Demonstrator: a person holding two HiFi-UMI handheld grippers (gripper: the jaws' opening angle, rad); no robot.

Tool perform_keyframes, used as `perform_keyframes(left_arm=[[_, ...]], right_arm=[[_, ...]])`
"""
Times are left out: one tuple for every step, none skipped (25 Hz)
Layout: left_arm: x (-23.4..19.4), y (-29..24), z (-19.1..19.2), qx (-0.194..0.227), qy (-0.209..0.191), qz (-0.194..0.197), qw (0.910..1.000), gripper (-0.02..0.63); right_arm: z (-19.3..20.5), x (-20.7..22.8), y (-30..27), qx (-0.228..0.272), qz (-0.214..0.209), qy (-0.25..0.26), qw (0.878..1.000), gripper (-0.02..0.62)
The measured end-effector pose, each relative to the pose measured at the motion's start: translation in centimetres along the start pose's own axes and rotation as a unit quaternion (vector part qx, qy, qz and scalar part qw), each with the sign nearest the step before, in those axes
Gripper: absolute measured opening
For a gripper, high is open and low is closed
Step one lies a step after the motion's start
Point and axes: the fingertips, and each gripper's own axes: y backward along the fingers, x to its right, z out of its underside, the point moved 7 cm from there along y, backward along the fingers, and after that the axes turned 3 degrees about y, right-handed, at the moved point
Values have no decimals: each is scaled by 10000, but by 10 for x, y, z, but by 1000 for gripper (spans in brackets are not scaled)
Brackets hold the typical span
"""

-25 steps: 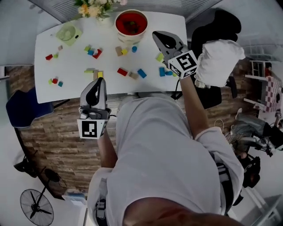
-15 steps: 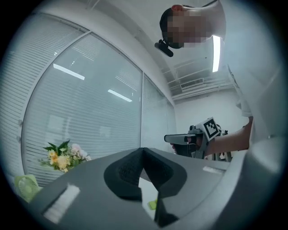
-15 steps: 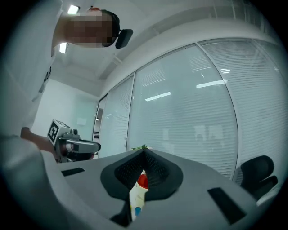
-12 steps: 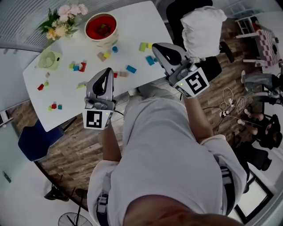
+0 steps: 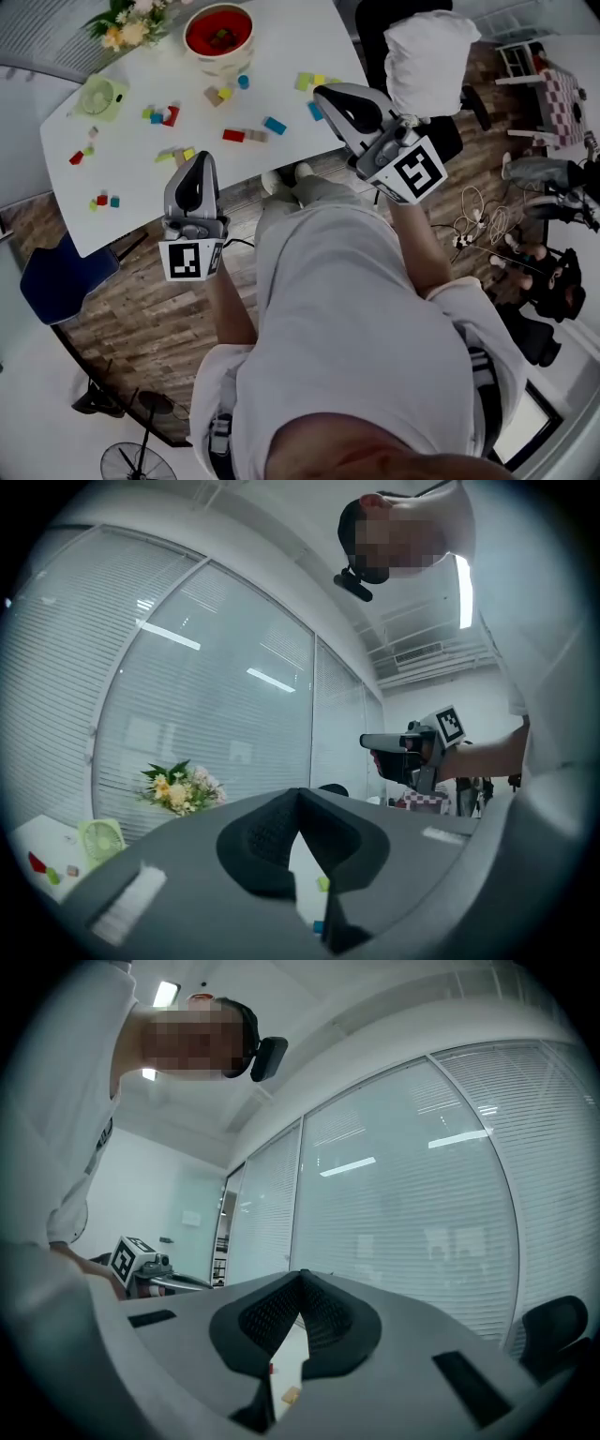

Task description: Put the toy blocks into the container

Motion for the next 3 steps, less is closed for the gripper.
perform_keyframes(left_arm=[[0, 12, -3, 0, -3, -71, 10000, -2], [0, 24, -6, 4, 5, -137, 9999, -2], [1, 36, -10, 10, 18, -201, 9998, -2]], right_arm=[[-2, -6, 0, 21, -44, -7, 10000, 0], [-4, -12, 1, 39, -82, -11, 10000, 0], [-6, -19, 1, 56, -118, -12, 9999, 0]])
